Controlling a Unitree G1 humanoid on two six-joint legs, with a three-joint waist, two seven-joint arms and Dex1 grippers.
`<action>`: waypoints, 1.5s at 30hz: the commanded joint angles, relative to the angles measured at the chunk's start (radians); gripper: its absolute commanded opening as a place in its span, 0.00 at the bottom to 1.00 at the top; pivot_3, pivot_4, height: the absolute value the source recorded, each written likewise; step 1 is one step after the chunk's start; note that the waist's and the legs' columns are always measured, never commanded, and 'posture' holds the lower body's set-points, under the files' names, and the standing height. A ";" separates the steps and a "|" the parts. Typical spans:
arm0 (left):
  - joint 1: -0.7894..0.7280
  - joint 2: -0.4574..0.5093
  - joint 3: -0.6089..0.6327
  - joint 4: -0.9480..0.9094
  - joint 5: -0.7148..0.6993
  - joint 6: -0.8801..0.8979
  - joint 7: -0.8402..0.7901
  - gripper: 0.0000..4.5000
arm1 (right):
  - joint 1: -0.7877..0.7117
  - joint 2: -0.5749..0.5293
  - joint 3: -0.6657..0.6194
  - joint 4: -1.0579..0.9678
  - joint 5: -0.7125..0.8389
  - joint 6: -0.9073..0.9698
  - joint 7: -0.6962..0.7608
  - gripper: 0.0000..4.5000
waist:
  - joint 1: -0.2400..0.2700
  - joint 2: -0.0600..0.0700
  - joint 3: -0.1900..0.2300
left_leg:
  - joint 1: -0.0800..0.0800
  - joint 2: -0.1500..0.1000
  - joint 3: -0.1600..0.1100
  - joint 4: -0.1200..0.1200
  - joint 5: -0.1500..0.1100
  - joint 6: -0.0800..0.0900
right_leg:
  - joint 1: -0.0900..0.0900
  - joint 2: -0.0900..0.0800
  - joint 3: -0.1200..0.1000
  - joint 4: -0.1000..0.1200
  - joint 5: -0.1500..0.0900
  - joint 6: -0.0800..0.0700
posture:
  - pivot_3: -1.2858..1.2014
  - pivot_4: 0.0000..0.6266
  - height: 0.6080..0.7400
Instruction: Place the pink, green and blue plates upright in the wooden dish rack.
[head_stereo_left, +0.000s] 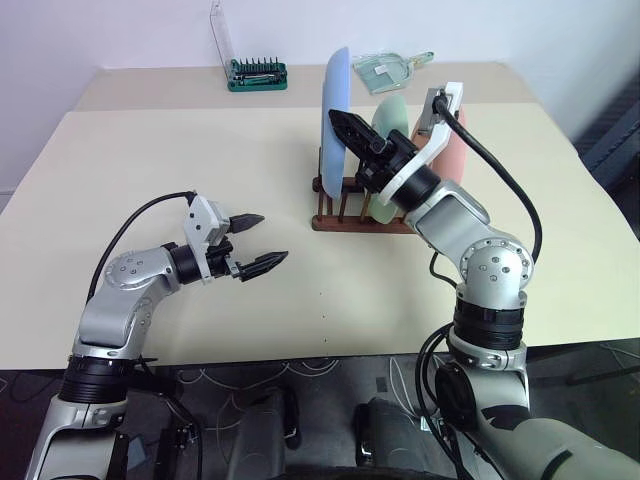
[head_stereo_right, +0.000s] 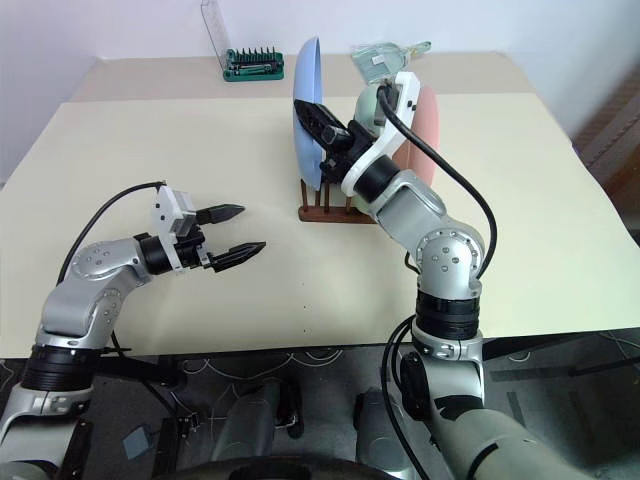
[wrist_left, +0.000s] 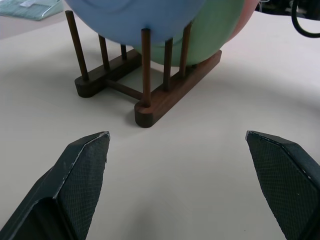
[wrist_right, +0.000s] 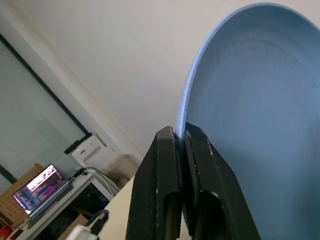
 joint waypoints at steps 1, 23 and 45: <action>-0.014 0.011 0.024 -0.037 -0.014 -0.002 0.001 1.00 | -0.007 0.004 -0.015 -0.021 0.032 -0.001 0.001 0.01 | 0.000 0.000 0.000 | 0.000 0.000 0.000 0.000 0.000 0.000 | 0.000 0.000 0.000 0.000 0.000 0.000 | 0.52 0.24 0.94; -0.010 -0.001 0.016 -0.033 -0.013 -0.007 0.001 1.00 | -0.077 -0.087 0.001 -0.061 -0.010 -0.009 0.016 0.99 | 0.000 0.000 0.000 | -0.001 0.000 0.000 0.000 0.000 0.000 | -0.001 0.000 0.000 0.000 0.000 0.000 | 0.52 0.24 0.94; 0.010 0.072 0.098 0.152 0.036 -0.087 -0.005 1.00 | 0.608 -0.771 -0.430 -0.269 -0.281 -0.182 0.610 0.99 | 0.009 -0.003 -0.001 | -0.011 0.000 0.000 0.003 0.000 0.002 | -0.009 0.000 -0.001 -0.001 0.000 0.001 | 0.52 0.24 0.94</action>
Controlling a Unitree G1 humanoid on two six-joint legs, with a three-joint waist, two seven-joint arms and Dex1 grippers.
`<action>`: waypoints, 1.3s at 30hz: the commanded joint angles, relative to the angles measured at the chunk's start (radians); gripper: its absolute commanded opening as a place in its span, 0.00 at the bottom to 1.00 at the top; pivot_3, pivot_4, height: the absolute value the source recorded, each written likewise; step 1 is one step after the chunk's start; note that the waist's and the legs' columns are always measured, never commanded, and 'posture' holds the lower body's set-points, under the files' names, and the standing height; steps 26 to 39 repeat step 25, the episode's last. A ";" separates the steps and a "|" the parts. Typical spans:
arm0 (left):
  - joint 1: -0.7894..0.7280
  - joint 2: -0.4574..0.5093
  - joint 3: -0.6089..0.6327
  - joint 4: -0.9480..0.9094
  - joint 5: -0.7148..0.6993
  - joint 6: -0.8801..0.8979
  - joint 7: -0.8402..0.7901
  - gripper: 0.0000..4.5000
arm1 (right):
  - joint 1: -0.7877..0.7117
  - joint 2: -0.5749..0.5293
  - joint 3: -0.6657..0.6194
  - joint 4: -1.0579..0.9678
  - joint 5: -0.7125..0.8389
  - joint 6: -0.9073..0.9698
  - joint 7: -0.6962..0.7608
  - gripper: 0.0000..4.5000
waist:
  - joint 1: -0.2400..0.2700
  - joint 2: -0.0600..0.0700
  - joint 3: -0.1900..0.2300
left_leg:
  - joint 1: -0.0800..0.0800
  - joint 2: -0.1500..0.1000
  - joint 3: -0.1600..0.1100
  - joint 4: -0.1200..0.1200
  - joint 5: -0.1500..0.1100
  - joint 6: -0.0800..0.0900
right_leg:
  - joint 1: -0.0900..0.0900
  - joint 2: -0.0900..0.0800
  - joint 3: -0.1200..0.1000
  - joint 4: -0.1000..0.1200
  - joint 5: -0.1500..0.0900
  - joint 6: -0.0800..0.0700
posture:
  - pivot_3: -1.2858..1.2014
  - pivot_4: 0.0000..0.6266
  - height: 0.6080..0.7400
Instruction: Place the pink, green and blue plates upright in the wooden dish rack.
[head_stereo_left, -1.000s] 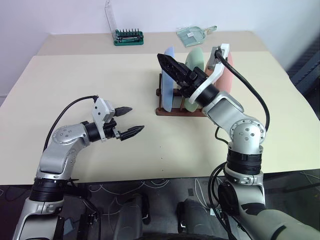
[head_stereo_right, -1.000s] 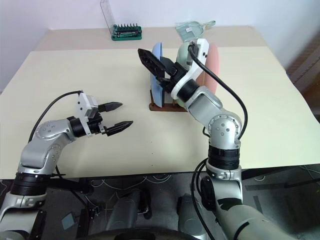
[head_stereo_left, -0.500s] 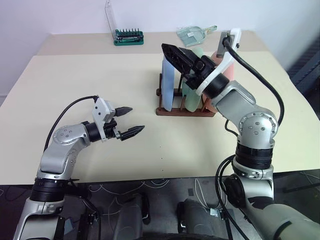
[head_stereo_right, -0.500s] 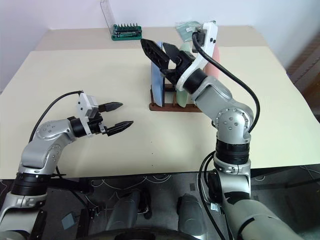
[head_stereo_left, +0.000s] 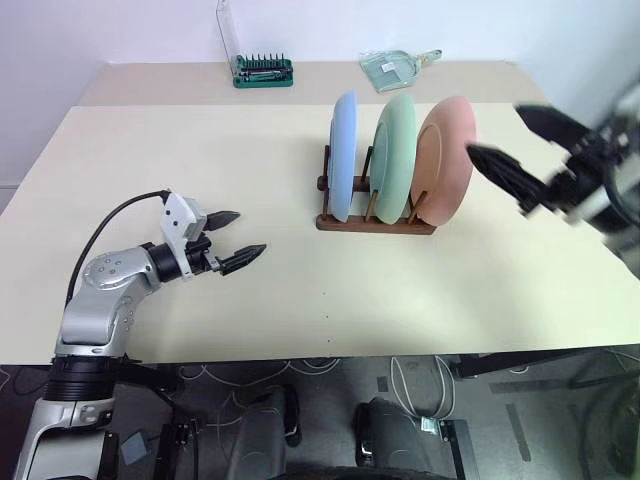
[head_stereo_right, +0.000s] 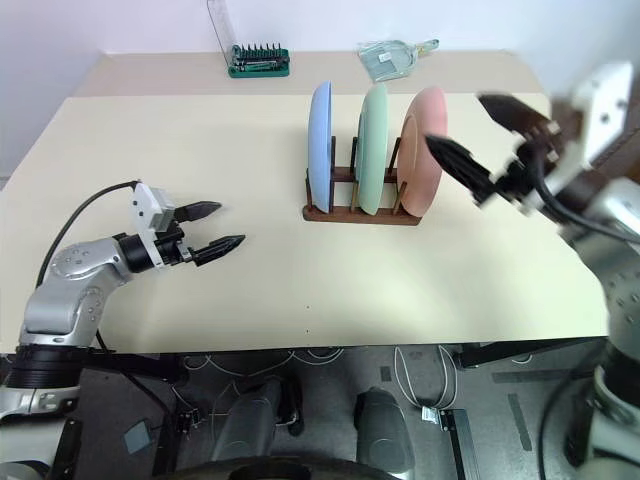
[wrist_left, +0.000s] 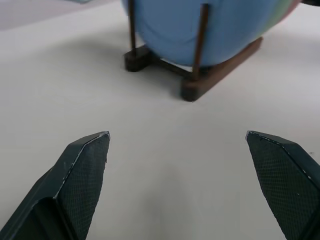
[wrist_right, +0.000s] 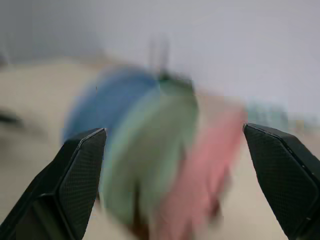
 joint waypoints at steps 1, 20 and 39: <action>0.006 0.031 0.034 0.040 0.024 -0.045 -0.008 1.00 | 0.135 -0.006 -0.051 0.005 -0.094 -0.088 0.065 0.99 | -0.006 0.000 0.000 | 0.001 0.000 0.000 0.000 0.000 0.000 | 0.000 0.000 0.000 0.000 0.000 0.000 | 0.52 0.24 0.94; 0.024 0.048 0.083 0.117 0.035 -0.094 0.022 1.00 | 0.156 0.104 0.118 0.358 -0.315 -0.358 0.125 0.99 | -0.005 -0.001 -0.001 | 0.005 0.001 0.000 0.000 0.000 0.000 | 0.005 0.000 0.001 0.000 0.000 0.000 | 0.52 0.24 0.94; 0.048 0.037 0.084 0.081 0.027 -0.083 0.041 1.00 | 0.117 0.107 0.143 0.394 -0.322 -0.369 0.130 0.99 | -0.005 -0.001 -0.001 | 0.007 0.001 0.000 0.000 0.000 -0.001 | 0.006 0.000 0.001 0.000 0.000 0.000 | 0.52 0.24 0.94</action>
